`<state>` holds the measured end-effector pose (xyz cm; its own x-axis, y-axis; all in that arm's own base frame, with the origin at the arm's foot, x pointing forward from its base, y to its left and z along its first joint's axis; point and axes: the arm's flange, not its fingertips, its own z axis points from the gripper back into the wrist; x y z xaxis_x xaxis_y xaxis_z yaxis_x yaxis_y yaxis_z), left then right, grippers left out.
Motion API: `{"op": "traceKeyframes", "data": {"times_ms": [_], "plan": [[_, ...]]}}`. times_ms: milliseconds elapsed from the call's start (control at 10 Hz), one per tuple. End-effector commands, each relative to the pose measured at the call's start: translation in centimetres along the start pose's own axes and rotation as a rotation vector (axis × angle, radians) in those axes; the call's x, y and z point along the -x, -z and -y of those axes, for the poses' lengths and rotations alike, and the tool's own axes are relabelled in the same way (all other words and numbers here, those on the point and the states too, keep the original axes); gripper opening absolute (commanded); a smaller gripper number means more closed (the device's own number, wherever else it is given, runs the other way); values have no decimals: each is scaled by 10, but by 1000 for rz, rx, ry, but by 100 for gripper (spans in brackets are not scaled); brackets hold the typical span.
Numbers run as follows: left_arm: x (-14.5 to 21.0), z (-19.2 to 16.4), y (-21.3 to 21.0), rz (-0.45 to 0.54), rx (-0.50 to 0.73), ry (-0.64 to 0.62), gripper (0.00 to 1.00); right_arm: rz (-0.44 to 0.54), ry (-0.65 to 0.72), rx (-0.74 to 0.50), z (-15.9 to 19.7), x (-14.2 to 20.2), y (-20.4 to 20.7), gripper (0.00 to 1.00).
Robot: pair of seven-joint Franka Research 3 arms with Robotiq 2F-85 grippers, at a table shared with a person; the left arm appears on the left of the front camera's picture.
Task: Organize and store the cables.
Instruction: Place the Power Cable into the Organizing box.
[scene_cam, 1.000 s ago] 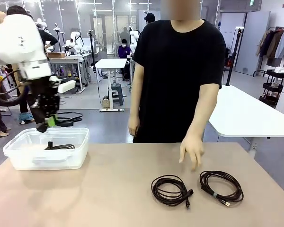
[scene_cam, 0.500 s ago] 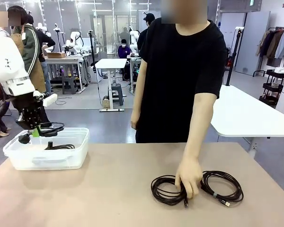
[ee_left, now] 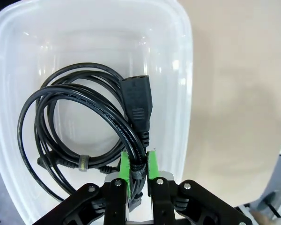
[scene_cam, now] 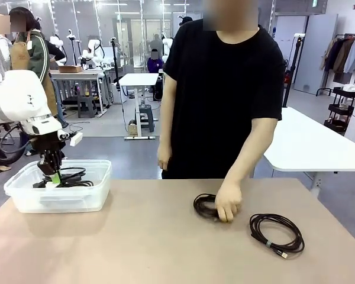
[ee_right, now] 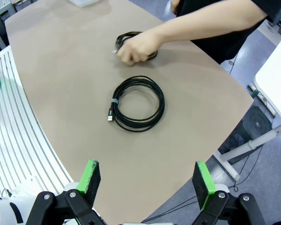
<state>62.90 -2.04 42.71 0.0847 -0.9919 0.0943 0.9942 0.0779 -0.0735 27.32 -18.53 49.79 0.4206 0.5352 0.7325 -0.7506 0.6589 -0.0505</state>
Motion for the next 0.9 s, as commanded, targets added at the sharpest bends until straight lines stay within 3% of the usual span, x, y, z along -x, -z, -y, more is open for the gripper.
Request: {"op": "traceKeyframes", "data": {"times_ms": [0, 100, 200, 300, 400, 800], "plan": [[-2, -4, -7, -28, 1, -13, 31, 7, -14, -6, -1, 2, -1, 100], [-1, -6, -7, -27, -2, -30, 58, 7, -14, -6, -1, 2, -1, 100], [1, -6, -9, -25, -6, -31, 69, 7, -14, -6, -1, 2, -1, 100], [2, -4, -12, -18, -12, -36, 95, 7, -14, -6, -1, 2, -1, 100], [4, -6, -15, -13, -28, -40, 100, 7, -14, -6, -1, 2, -1, 100], [10, 0, -25, -4, -43, -50, 100, 7, -14, -6, -1, 2, -1, 100]]}}
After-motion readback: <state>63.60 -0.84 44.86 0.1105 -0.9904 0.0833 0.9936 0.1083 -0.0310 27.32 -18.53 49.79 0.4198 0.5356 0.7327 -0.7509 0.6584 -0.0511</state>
